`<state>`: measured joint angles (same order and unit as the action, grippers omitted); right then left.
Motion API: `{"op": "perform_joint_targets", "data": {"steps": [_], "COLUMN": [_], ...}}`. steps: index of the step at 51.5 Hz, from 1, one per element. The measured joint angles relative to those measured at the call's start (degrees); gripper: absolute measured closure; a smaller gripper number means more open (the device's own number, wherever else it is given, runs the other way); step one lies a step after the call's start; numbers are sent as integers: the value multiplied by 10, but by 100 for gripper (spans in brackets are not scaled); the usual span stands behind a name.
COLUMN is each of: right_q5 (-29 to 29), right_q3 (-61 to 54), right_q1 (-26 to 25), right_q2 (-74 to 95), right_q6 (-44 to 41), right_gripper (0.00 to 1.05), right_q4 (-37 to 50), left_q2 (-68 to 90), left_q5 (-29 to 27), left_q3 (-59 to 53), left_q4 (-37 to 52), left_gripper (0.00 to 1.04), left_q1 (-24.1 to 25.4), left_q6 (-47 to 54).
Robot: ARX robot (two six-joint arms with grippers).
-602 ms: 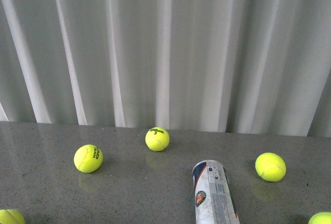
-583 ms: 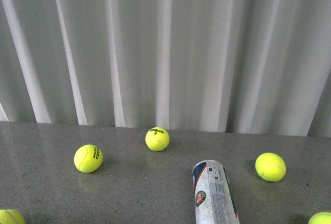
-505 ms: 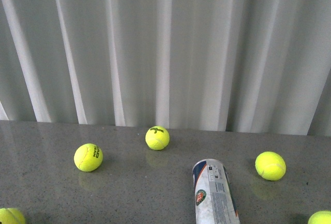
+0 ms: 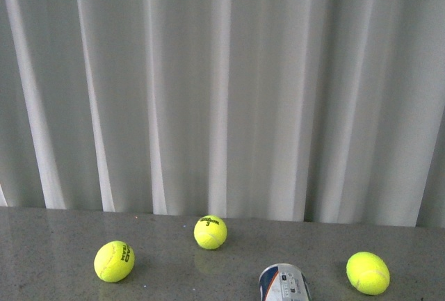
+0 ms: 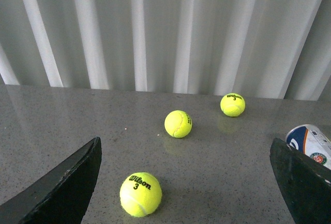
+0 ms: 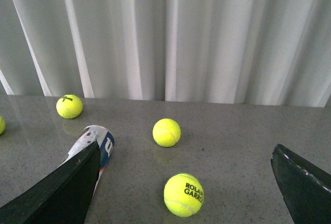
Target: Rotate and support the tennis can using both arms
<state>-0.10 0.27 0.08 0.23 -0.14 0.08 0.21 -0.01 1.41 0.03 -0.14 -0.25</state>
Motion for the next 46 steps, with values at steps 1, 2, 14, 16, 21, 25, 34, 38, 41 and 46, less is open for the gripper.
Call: {"op": "perform_joint_targets", "data": {"steps": [1, 2, 14, 16, 21, 25, 34, 38, 41, 46], "right_q5": [0, 0, 0, 0, 0, -42, -73, -71, -62, -73], "right_q3": [0, 0, 0, 0, 0, 17, 124, 195, 260, 370], "right_q1": [0, 0, 0, 0, 0, -12, 9, 46, 78, 118], "right_q2": [0, 0, 0, 0, 0, 20, 293, 435, 562, 788], "right_q6": [0, 0, 0, 0, 0, 24, 111, 126, 133, 177], "right_gripper": [7, 7, 7, 7, 7, 7, 7, 7, 7, 7], "right_q4": [0, 0, 0, 0, 0, -46, 3, 46, 61, 40], "left_q2": [0, 0, 0, 0, 0, 0, 0, 0, 0, 0], "left_q5": [0, 0, 0, 0, 0, 0, 0, 0, 0, 0], "left_q3": [0, 0, 0, 0, 0, 0, 0, 0, 0, 0], "left_q4": [0, 0, 0, 0, 0, 0, 0, 0, 0, 0], "left_gripper": [7, 7, 7, 7, 7, 7, 7, 7, 7, 7], "left_q1": [0, 0, 0, 0, 0, 0, 0, 0, 0, 0], "left_q6": [0, 0, 0, 0, 0, 0, 0, 0, 0, 0]}}
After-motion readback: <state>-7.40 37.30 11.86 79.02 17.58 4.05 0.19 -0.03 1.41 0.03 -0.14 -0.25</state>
